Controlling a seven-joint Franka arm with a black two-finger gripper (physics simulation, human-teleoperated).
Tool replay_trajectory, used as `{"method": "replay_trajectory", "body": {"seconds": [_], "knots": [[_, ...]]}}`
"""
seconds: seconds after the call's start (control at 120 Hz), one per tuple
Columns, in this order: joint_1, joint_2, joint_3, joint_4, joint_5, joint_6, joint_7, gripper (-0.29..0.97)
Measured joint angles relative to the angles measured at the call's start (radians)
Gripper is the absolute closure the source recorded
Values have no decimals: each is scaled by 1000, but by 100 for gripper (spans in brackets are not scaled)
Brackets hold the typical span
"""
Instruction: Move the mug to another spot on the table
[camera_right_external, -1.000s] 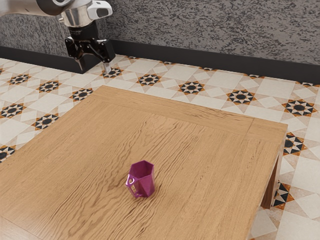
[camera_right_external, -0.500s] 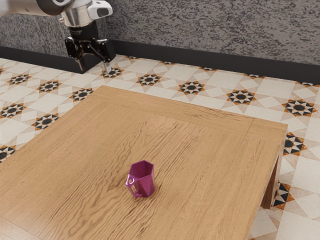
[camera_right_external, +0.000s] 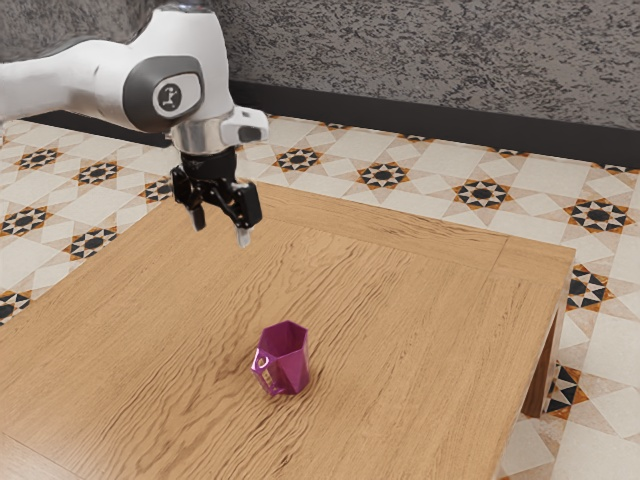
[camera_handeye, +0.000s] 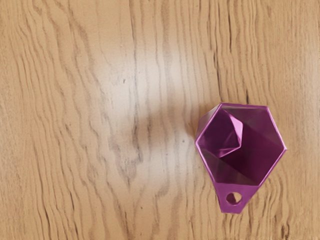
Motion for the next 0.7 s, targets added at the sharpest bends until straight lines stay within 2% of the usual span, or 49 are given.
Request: {"method": "replay_trajectory", "body": {"seconds": [0.1,0.158,0.258,0.433,0.7], "knots": [[-21,-13,-20,-104,-1,85,20,0],[-24,-62,-35,-177,-2,126,30,0],[13,-120,-51,-280,-4,179,47,0],[23,-105,-89,-362,-8,254,75,0],[34,-74,-95,-555,-9,525,57,0]]}}
